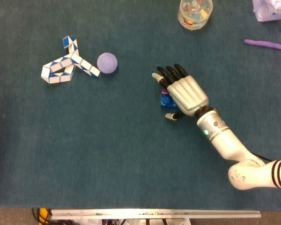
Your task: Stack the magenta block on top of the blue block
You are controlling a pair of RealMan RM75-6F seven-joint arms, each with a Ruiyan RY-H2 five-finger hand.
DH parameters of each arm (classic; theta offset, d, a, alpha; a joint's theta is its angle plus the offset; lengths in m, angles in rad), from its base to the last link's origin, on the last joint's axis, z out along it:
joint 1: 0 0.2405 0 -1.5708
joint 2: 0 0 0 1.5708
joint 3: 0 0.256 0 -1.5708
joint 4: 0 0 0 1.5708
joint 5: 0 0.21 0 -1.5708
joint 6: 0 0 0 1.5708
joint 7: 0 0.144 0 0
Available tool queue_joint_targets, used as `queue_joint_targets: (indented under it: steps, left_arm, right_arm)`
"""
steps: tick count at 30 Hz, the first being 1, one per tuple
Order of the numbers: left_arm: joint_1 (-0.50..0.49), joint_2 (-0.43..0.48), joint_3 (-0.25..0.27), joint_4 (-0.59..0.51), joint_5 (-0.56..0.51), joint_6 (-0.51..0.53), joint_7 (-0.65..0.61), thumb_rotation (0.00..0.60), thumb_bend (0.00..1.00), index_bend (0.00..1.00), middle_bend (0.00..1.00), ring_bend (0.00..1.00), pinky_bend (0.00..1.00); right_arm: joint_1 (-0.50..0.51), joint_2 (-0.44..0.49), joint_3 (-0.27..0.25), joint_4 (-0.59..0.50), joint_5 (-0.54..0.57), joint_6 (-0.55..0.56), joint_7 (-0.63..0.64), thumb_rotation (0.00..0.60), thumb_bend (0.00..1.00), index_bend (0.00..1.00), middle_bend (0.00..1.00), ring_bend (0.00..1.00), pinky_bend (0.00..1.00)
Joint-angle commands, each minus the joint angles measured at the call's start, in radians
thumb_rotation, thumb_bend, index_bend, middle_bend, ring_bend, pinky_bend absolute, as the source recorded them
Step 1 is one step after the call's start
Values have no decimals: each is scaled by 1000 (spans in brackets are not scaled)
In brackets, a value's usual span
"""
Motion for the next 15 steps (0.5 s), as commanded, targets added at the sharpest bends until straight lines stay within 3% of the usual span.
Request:
queue_joint_targets:
  steps: [1,15]
  left_arm:
    - [0,0,1,0,0,-1,0,600,149,205,165,157,162]
    - [-3,3,0,-7,3,-2,-1,600,149,205,165,157,162]
  right_arm:
    - [-15,1,3,4,-26,13,28,471,0,0,0,0,0]
    - [-35,-39,13,93,-79,-15,110,470,0,0,0,0,0]
